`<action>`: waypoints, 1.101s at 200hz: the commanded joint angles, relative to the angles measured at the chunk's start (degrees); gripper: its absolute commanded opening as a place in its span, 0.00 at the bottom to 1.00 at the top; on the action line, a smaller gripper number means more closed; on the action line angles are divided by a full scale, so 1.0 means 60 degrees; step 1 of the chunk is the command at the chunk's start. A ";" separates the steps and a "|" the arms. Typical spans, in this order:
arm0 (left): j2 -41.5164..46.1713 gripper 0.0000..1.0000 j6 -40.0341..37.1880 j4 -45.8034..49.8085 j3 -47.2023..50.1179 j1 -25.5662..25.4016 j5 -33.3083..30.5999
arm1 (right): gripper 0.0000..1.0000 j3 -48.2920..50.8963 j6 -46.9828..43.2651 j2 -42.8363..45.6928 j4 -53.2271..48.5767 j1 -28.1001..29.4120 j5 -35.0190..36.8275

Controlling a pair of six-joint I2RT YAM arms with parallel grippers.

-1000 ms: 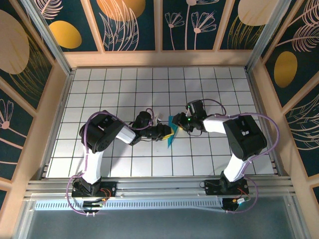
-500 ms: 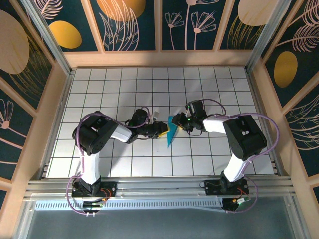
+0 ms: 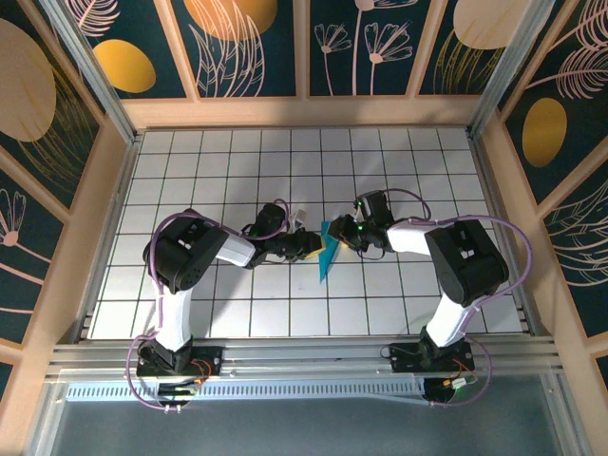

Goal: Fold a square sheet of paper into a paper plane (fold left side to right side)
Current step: Fold the wing for the fifth time at the center of the table.

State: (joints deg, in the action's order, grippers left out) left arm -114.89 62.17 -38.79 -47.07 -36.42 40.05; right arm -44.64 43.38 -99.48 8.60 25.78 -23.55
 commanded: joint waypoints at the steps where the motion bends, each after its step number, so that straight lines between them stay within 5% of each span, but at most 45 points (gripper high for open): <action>1: -0.0099 0.13 -0.0355 0.0433 -0.0219 0.0022 -0.0141 | 0.42 -0.0116 -0.0310 -0.0456 -0.0327 0.0194 0.0408; 35: -0.0129 0.05 -0.0446 0.0612 -0.0299 0.0021 -0.0286 | 0.42 -0.0190 -0.0410 -0.0485 -0.0499 0.0224 0.0508; 220: -0.0202 0.02 -0.1502 0.2186 -0.0688 -0.0010 -0.0784 | 0.42 -0.0423 -0.0543 -0.0467 -0.0732 0.0259 0.0611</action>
State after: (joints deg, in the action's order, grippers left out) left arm -115.46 55.09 -28.99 -50.94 -36.42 37.01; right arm -46.57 41.85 -100.18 6.20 26.48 -22.33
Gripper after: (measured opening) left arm 0.045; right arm 0.420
